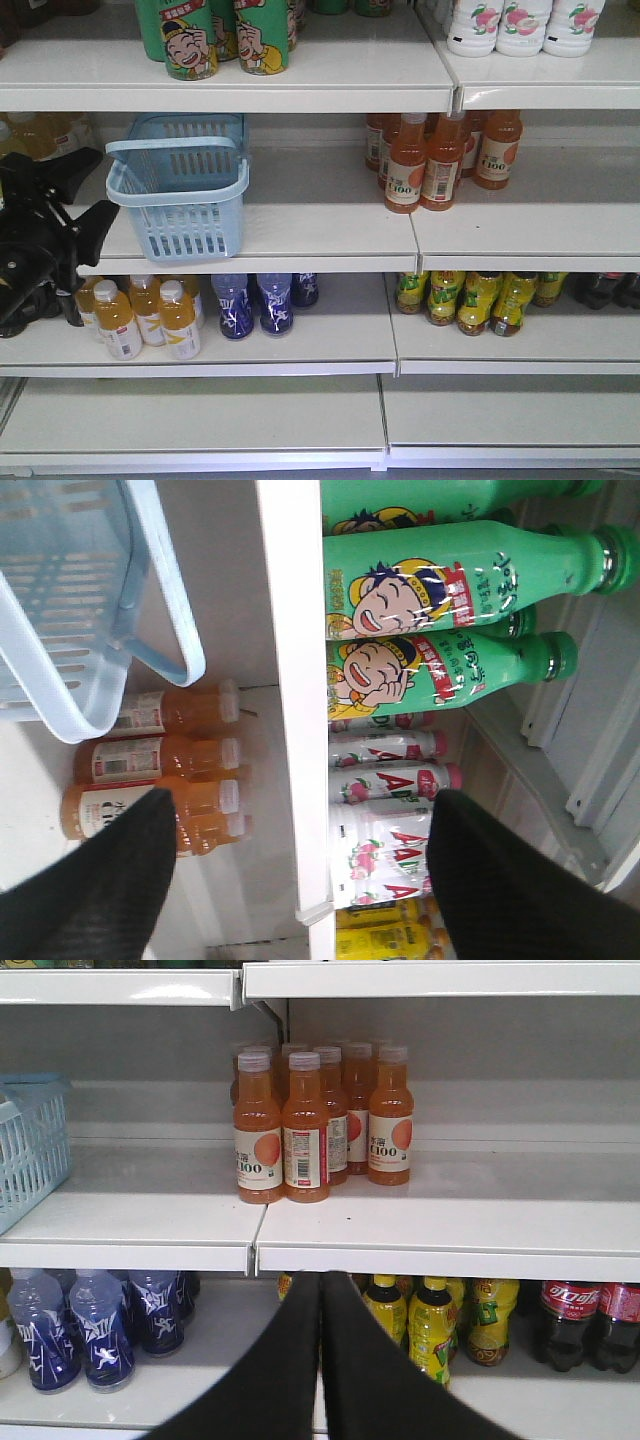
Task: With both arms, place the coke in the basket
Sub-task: 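Reach the left gripper to the light-blue basket's handle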
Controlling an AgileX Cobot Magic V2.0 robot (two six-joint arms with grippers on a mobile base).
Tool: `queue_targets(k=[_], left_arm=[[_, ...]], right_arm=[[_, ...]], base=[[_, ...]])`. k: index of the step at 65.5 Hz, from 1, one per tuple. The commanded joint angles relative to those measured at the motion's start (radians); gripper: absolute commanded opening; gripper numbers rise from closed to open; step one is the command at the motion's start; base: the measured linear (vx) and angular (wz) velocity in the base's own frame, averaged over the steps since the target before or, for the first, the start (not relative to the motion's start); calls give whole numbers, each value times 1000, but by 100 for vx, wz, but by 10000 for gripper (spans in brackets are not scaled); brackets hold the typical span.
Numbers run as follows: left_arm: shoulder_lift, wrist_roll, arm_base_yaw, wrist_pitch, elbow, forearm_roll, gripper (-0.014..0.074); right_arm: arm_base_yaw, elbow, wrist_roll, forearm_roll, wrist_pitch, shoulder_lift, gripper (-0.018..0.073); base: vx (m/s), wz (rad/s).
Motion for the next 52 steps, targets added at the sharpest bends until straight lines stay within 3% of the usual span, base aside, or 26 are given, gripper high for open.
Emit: queue_targets(k=[1, 12, 24, 52], left_arm=[[69, -53, -7, -189, -75, -18, 512], [209, -107, -7, -251, -176, -18, 486], [284, -109, -7, -252, -280, -18, 444], [382, -110, -7, -144, -472, 2, 438]], right_arm=[[-3, 15, -2, -5, -74, -15, -9], [-3, 15, -2, -5, -74, -15, -9], [-3, 15, -2, -5, -74, -15, -9], [-3, 15, -2, -5, -74, -15, -9]], base=[[0, 0], [0, 0], [0, 0], [0, 0]])
